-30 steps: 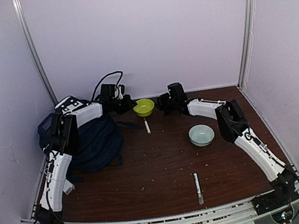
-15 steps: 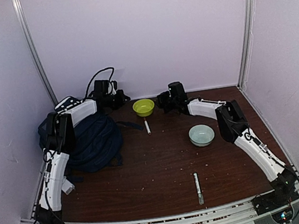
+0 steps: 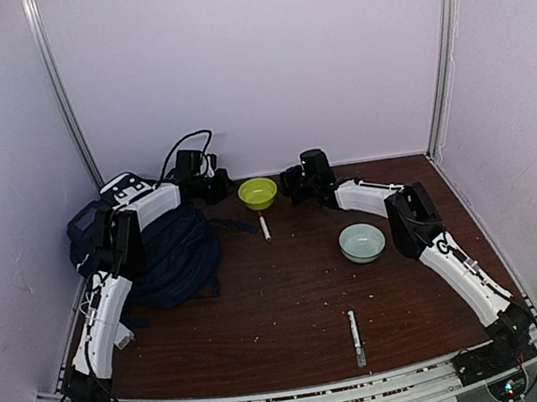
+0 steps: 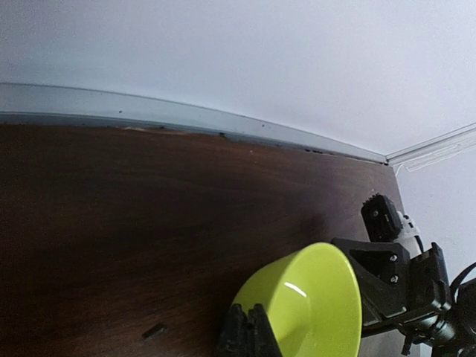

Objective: Pack the student bag

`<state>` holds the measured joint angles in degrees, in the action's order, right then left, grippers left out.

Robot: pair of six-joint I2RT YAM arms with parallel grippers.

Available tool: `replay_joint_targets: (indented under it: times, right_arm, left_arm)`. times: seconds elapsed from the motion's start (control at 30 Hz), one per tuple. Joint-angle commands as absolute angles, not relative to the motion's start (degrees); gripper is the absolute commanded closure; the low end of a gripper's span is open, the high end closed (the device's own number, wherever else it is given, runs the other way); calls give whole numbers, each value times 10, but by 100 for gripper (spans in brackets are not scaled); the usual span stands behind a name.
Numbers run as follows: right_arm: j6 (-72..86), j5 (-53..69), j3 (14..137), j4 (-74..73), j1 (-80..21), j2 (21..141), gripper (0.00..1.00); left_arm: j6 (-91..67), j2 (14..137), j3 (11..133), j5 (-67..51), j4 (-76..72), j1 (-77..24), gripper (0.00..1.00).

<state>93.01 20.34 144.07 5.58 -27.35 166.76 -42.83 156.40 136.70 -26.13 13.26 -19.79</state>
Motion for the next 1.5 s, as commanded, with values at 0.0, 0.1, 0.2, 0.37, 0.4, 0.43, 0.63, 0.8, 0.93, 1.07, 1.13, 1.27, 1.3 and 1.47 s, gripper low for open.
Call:
replay_joint_targets:
  times: [0.0,0.1,0.2,0.37,0.4,0.43,0.63,0.8,0.93,1.07,1.13,1.27,1.3,1.47]
  right_arm:
    - [921,221,1458,62,-278,1676,100]
    - [911,233,1454,55,-278,1673,100]
    - [916,245,1452,53,-279,1672,100]
    - [920,277,1430,65,-281,1660,100]
    - [915,283,1425,64,-281,1655,100]
    - [910,291,1418,61,-282,1647,100]
    - [895,333,1344,81,-288,1601,100]
    - [882,353,1288,94,-297,1567,100]
    - [890,370,1219,135,-305,1531,100]
    - [878,379,1123,168,-311,1482,100]
    - [875,385,1082,186,-311,1461,100]
    - [838,384,1032,173,-301,1425,100]
    - [828,378,1025,166,-295,1419,100]
    - [779,368,994,140,-253,1375,100]
  left_arm:
    - [-460,1613,1393,-341,56,-201,100]
    - [-460,1609,1375,-360,51,-202,100]
    - [-451,1584,1330,-353,48,-205,100]
    - [-426,1545,1281,-352,48,-210,100]
    - [-424,1535,1264,-352,40,-211,100]
    - [-422,1521,1247,-352,30,-214,100]
    - [-424,1475,1158,-375,-13,-224,100]
    - [-419,1427,1066,-368,-48,-234,100]
    - [-407,1392,1011,-360,-51,-248,100]
    - [-407,1361,949,-354,-79,-260,100]
    - [-401,1345,925,-352,-85,-264,100]
    - [-389,1311,895,-341,-95,-258,100]
    - [-381,1307,909,-337,-82,-252,100]
    - [-303,1268,979,-308,17,-236,100]
